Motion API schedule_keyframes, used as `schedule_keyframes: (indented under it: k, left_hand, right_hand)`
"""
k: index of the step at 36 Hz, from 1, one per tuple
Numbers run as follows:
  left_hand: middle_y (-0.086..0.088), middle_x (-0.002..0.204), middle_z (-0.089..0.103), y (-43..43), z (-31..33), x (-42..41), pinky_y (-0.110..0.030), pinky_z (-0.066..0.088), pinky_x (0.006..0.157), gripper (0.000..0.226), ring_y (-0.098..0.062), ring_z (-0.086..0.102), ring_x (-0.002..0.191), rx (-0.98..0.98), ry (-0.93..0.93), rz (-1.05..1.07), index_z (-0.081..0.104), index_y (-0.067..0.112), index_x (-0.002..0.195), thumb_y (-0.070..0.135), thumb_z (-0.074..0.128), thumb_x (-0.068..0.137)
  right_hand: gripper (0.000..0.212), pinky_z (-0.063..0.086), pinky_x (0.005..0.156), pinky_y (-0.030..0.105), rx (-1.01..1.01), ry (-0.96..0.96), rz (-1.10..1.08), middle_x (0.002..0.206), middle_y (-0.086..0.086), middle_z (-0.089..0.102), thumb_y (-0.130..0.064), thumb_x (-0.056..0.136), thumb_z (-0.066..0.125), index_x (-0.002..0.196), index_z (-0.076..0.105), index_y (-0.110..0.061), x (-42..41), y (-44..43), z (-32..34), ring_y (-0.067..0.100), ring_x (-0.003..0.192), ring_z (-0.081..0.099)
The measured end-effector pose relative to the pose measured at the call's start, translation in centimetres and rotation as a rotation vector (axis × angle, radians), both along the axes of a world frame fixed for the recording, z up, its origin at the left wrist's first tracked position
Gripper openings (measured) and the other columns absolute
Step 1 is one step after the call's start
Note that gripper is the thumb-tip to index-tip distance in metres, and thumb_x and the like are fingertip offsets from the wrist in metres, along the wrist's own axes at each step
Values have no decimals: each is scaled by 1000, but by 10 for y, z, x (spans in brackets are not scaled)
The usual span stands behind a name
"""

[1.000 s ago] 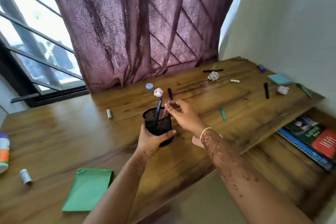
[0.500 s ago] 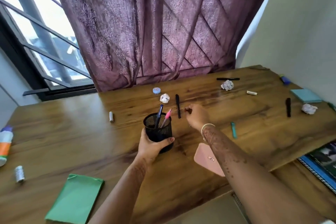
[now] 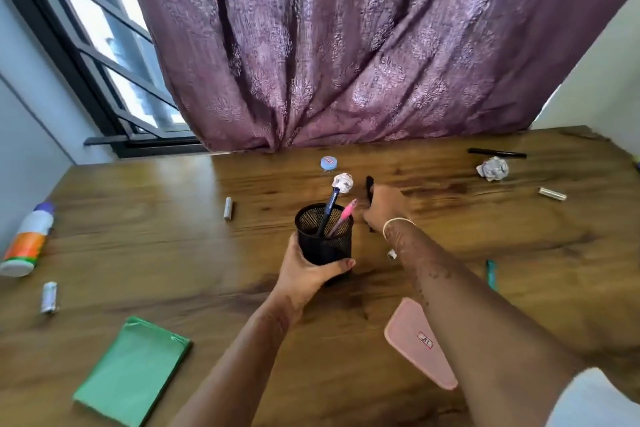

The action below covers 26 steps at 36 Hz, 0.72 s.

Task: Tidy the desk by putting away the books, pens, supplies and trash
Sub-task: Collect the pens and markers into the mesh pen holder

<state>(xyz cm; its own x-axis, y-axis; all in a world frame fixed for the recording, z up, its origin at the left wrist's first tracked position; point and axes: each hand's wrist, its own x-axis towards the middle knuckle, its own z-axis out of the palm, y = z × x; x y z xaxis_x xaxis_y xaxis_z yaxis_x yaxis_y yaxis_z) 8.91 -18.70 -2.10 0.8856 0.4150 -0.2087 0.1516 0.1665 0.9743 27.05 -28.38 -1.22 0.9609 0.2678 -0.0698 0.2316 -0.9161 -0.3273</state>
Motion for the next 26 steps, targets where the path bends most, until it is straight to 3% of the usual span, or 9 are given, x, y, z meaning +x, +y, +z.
schedule_keyframes:
  k: [2, 6, 9, 12, 15, 18, 22, 23, 26]
  left_hand:
    - [3, 114, 66, 0, -2, 0, -9, 51, 73, 74, 9, 64, 89, 6, 0, 1, 50, 11, 124, -10, 84, 62]
    - [2, 117, 65, 1, -4, 0, -9, 51, 76, 76, 6, 63, 94, 19, 1, -3, 49, 13, 124, -7, 86, 61]
    - [0, 118, 66, 1, -5, 1, -12, 52, 79, 78, -2, 63, 103, 9, 2, -5, 49, 12, 126, -5, 87, 59]
    - [1, 120, 65, 1, -6, 2, -17, 52, 85, 81, -7, 62, 109, 4, 13, -12, 49, 14, 126, 0, 90, 57]
    - [3, 120, 65, 0, -6, 2, -21, 50, 88, 82, -7, 62, 109, 13, 18, -37, 49, 18, 125, 3, 91, 56]
    - [3, 122, 63, 0, -8, 3, -32, 49, 99, 87, -10, 60, 111, 38, 29, -55, 48, 19, 126, 6, 93, 53]
    - [2, 122, 64, 0, -9, 3, -42, 49, 102, 87, -13, 61, 112, 59, 32, -102, 49, 21, 123, 8, 95, 50]
    - [2, 121, 64, 0, -8, 3, -42, 49, 101, 87, -14, 61, 112, 60, 34, -112, 49, 21, 123, 8, 95, 50]
    - [1, 121, 63, 1, -6, -1, -41, 49, 100, 86, -15, 61, 111, 67, 41, -142, 49, 20, 124, 8, 94, 52]
  right_hand:
    - [38, 51, 80, 35, -7, 5, -17, 114, 16, 64, -10, 81, 63, 119, 59, -6, 0, 2, 1, 34, 105, 62]
    - [31, 51, 76, 33, 129, -16, -120, 106, 13, 68, -20, 76, 72, 105, 65, -8, -3, -3, 5, 32, 100, 64]
    - [46, 48, 77, 27, 425, -13, -238, 110, 10, 68, -17, 78, 72, 122, 61, -9, -9, -8, 13, 27, 104, 64]
    - [55, 47, 68, 17, 849, 37, -338, 117, 5, 64, -10, 79, 68, 132, 54, -15, -20, -9, 26, 19, 98, 63]
    - [59, 52, 72, 25, 1136, 74, -331, 107, 3, 61, -3, 77, 68, 132, 48, -16, -35, -11, 41, 21, 97, 63]
    - [77, 56, 87, 45, 1297, 107, -271, 106, 9, 60, -2, 69, 73, 135, 40, -23, -47, -17, 53, 29, 100, 65]
    - [102, 57, 85, 49, 1190, 108, -51, 123, 16, 53, 0, 66, 78, 134, 27, -57, -69, -25, 67, 31, 106, 63]
    - [103, 58, 80, 49, 1146, 112, 8, 124, 16, 51, 2, 67, 77, 133, 26, -59, -76, -27, 69, 30, 104, 64]
    - [101, 60, 71, 48, 1067, 121, 87, 93, 5, 54, 11, 74, 71, 142, 21, -46, -98, -32, 74, 20, 81, 65]
